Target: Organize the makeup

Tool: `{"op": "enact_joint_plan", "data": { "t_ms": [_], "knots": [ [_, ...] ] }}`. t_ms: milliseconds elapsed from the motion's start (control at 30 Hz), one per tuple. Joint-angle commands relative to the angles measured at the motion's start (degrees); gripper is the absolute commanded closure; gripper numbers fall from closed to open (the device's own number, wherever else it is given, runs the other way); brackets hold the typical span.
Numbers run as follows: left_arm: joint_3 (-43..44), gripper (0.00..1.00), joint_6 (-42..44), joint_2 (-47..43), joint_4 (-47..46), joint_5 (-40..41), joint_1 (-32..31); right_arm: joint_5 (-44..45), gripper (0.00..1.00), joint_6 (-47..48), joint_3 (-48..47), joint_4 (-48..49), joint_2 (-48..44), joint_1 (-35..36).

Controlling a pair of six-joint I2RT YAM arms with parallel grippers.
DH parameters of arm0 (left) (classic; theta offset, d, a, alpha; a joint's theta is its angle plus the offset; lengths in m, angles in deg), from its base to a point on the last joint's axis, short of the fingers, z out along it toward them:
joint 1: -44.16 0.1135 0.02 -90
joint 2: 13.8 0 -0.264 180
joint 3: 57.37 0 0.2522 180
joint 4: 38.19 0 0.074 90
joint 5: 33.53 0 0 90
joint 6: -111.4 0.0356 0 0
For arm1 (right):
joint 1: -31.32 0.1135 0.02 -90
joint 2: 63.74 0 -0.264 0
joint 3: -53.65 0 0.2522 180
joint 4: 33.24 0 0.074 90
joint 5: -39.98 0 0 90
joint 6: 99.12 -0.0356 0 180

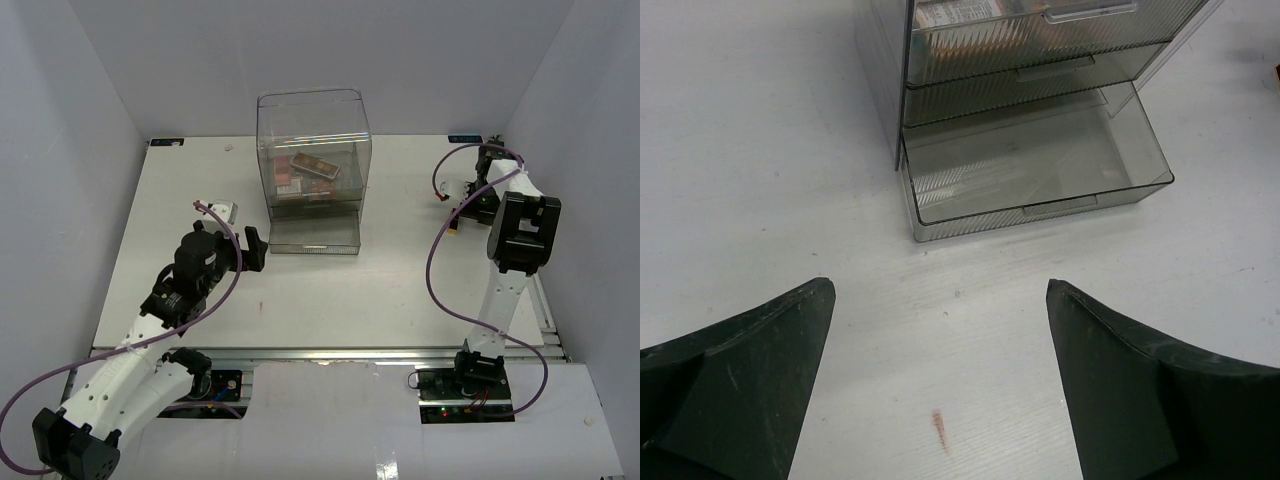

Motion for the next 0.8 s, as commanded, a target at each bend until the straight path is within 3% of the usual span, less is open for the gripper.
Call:
{"op": "enact_joint_plan", "data": {
  "t_ms": [0,200,333,400,567,767],
  "knots": [
    [-0.2,0.02,0.5,-1.5,-0.1,0.6,0.2,-1.0,0.41,0.1,-4.8,-8.0,3.2,-0.1],
    [-0.3,0.02,0.4,-2.3,-0.2,0.3,0.2,-0.5,0.46,-1.3,-5.6,-9.8,4.0,-0.1],
    [-0.3,0.02,0.5,-3.0,-0.4,0.0,0.2,-0.6,0.72,-2.7,-5.8,-9.7,3.1,-0.1],
    [-0.4,0.02,0.4,-3.4,-0.6,-0.2,0.2,-1.4,0.80,-3.7,-5.9,-9.7,1.3,-0.2],
    [-0.5,0.02,0.3,-4.7,-1.1,-1.0,0.2,-7.9,0.90,-9.5,-2.7,-8.9,-9.1,0.1],
    [-0.7,0.02,0.2,-6.4,-1.7,-1.9,0.2,-20.5,0.92,-18.0,9.9,-7.5,-25.1,2.7]
  ]
}}
